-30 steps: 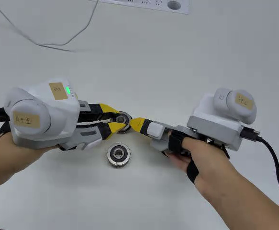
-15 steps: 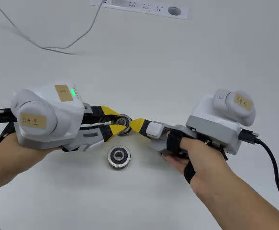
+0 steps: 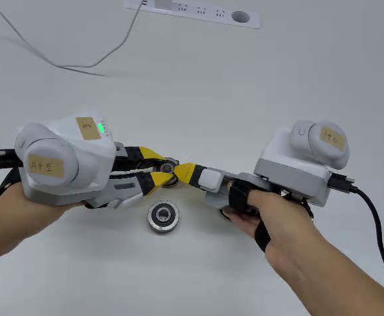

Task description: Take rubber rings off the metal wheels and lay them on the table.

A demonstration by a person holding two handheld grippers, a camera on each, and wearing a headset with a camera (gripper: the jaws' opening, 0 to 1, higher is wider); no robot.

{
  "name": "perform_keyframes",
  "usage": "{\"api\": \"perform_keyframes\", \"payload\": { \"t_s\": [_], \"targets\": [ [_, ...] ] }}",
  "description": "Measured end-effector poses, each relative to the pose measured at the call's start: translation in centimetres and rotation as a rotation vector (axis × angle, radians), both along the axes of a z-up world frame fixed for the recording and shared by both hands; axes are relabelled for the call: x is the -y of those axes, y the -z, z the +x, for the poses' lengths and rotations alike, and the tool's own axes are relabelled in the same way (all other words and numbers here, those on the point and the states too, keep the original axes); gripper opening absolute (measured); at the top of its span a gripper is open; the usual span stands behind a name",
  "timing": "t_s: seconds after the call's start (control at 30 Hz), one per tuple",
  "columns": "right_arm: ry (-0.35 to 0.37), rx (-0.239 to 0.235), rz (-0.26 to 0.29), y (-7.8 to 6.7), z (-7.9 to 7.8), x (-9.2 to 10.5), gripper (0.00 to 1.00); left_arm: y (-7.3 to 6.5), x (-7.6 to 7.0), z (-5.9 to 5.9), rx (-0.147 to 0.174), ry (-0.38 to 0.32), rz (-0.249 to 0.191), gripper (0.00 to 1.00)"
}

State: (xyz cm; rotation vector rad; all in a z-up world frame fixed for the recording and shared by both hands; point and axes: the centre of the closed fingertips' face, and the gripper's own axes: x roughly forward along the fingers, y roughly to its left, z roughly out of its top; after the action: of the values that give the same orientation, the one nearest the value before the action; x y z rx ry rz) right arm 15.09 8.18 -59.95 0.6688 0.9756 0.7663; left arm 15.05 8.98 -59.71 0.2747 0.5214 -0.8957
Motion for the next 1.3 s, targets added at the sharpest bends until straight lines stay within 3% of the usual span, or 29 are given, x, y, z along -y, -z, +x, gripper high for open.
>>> {"api": "perform_keyframes", "payload": {
  "t_s": [0.43, 0.6, 1.2, 1.3],
  "targets": [
    [-0.081, 0.039, 0.023, -0.8, -0.6, -0.5, 0.0, -0.1, 0.0, 0.0, 0.007, 0.004, 0.006, 0.12],
    [-0.111, 0.074, 0.02, -1.3, -1.0, -0.4, 0.01, -0.1, 0.1, -0.1, 0.015, 0.007, 0.015, 0.13],
    [-0.048, 0.042, -0.019, -0.5, -0.4, 0.3, 0.01, -0.1, 0.2, 0.1, 0.014, -0.004, 0.026, 0.14],
    [-0.04, 0.041, -0.02, -0.5, -0.3, 0.3, 0.01, -0.8, 0.0, 0.4, 0.048, -0.007, 0.02, 0.18]
  ]
}}
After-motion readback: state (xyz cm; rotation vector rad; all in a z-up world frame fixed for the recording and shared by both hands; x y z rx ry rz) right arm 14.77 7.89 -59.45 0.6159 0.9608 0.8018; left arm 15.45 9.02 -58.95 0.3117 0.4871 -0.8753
